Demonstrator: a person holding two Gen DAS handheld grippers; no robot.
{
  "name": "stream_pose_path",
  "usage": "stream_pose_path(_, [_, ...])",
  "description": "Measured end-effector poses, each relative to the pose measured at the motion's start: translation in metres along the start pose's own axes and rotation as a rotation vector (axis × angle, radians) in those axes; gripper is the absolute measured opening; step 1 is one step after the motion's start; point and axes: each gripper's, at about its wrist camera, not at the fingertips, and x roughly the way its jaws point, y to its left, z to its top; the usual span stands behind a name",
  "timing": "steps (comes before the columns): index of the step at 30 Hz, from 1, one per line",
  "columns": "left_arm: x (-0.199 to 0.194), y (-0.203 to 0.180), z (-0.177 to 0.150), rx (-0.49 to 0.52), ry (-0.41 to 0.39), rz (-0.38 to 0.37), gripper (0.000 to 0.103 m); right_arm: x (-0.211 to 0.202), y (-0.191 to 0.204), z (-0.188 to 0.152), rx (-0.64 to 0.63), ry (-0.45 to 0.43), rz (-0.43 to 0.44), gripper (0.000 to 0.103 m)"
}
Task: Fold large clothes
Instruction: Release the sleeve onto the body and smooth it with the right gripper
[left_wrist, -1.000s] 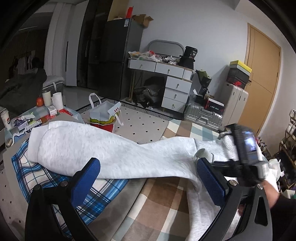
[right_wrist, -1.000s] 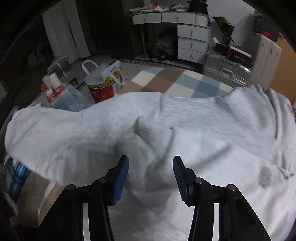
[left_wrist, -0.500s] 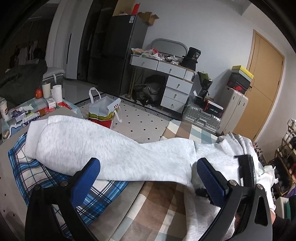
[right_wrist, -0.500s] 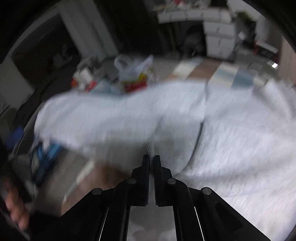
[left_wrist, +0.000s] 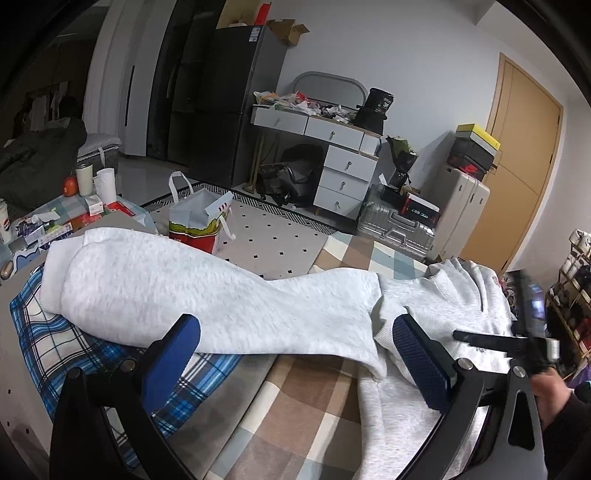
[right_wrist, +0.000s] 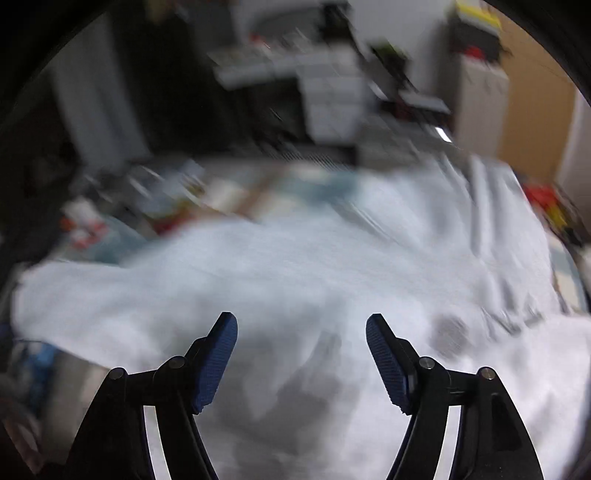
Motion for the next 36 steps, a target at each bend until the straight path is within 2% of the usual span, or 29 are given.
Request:
stream_pose_path(1, [0.000,-0.003,-0.001,0.009,0.000,0.003,0.102,0.007,-0.007,-0.001,0.011,0.034,0.014,0.046])
stream_pose_path(2, [0.001,-0.005,-0.002,0.016,0.001,0.005,0.102,0.024,-0.004,0.001,0.012,0.060,0.020,0.042])
stream_pose_path(5, [0.003,-0.010,-0.005,0.040,0.011,0.012,0.102,0.070,0.021,0.003,-0.065,0.105,-0.087,0.041])
stream_pose_path(6, [0.003,-0.011,-0.006,0.047,0.011,0.015,0.102,0.071,0.028,0.002,-0.087,0.032,-0.119,0.040])
stream_pose_path(7, [0.003,-0.012,-0.007,0.055,0.009,0.020,0.102,0.071,0.028,0.004,-0.116,0.032,-0.128,0.035])
stream_pose_path(8, [0.003,-0.012,-0.007,0.063,0.007,0.026,0.102,0.066,0.035,0.005,-0.137,0.013,-0.145,0.034])
stream_pose_path(10, [0.003,-0.015,-0.008,0.075,0.008,0.030,0.102,0.066,0.042,0.008,-0.151,0.045,-0.110,0.019])
stream_pose_path(11, [0.004,-0.014,-0.007,0.078,0.009,0.030,0.102,0.067,0.045,0.011,-0.145,0.046,-0.039,0.015])
stream_pose_path(13, [0.004,-0.012,-0.006,0.068,0.007,0.034,0.102,0.054,0.047,0.012,-0.141,0.022,-0.023,0.019])
stream_pose_path(14, [0.004,-0.012,-0.006,0.064,0.009,0.035,0.102,0.061,0.049,0.008,-0.158,0.058,-0.039,0.023])
stream_pose_path(15, [0.004,-0.012,-0.006,0.064,0.011,0.037,0.102,0.053,0.052,0.004,-0.178,0.058,-0.052,0.023])
stream_pose_path(16, [0.005,-0.011,-0.006,0.064,0.016,0.040,0.102,0.044,0.053,0.001,-0.212,0.033,-0.053,0.024])
stream_pose_path(18, [0.005,-0.012,-0.008,0.062,0.021,0.043,0.102,0.022,0.053,-0.010,-0.259,0.067,0.020,0.022])
stream_pose_path(19, [0.005,-0.012,-0.008,0.062,0.022,0.041,0.102,0.004,0.048,-0.022,-0.266,0.055,0.045,0.023])
stream_pose_path(20, [0.005,-0.012,-0.007,0.064,0.022,0.043,0.102,-0.008,0.041,-0.029,-0.268,0.034,0.037,0.030])
stream_pose_path(22, [0.005,-0.013,-0.007,0.052,0.023,0.038,0.102,-0.026,0.019,-0.039,-0.276,-0.005,-0.022,0.038])
stream_pose_path(23, [0.004,-0.013,-0.008,0.039,0.027,0.029,0.102,-0.039,0.004,-0.039,-0.266,-0.025,-0.063,0.038])
stream_pose_path(25, [0.002,-0.018,-0.010,0.033,0.031,0.021,0.102,-0.067,-0.033,-0.049,-0.200,-0.045,-0.169,0.040])
stream_pose_path(26, [0.001,-0.023,-0.011,0.044,0.029,0.015,0.102,-0.073,-0.061,-0.051,-0.133,-0.046,-0.236,0.048])
stream_pose_path(27, [0.000,-0.027,-0.012,0.054,0.024,0.015,0.102,-0.080,-0.079,-0.052,-0.092,-0.038,-0.289,0.056])
stream_pose_path(28, [-0.001,-0.033,-0.014,0.074,0.014,0.024,0.102,-0.082,-0.099,-0.056,-0.040,-0.020,-0.344,0.057])
stream_pose_path(29, [-0.001,-0.039,-0.016,0.091,0.007,0.038,0.102,-0.075,-0.125,-0.061,0.029,0.044,-0.385,0.058])
stream_pose_path(30, [-0.001,-0.042,-0.017,0.104,0.004,0.045,0.102,-0.067,-0.138,-0.065,0.063,0.098,-0.371,0.058])
stream_pose_path(32, [0.002,-0.049,-0.021,0.135,0.015,0.045,0.102,-0.059,-0.163,-0.083,0.138,0.160,-0.255,0.057])
stream_pose_path(34, [0.004,-0.054,-0.025,0.165,0.026,0.045,0.102,-0.076,-0.168,-0.089,0.122,0.134,-0.223,0.056])
stream_pose_path(36, [0.004,-0.056,-0.026,0.187,0.024,0.044,0.102,-0.098,-0.167,-0.086,0.112,0.065,-0.219,0.056])
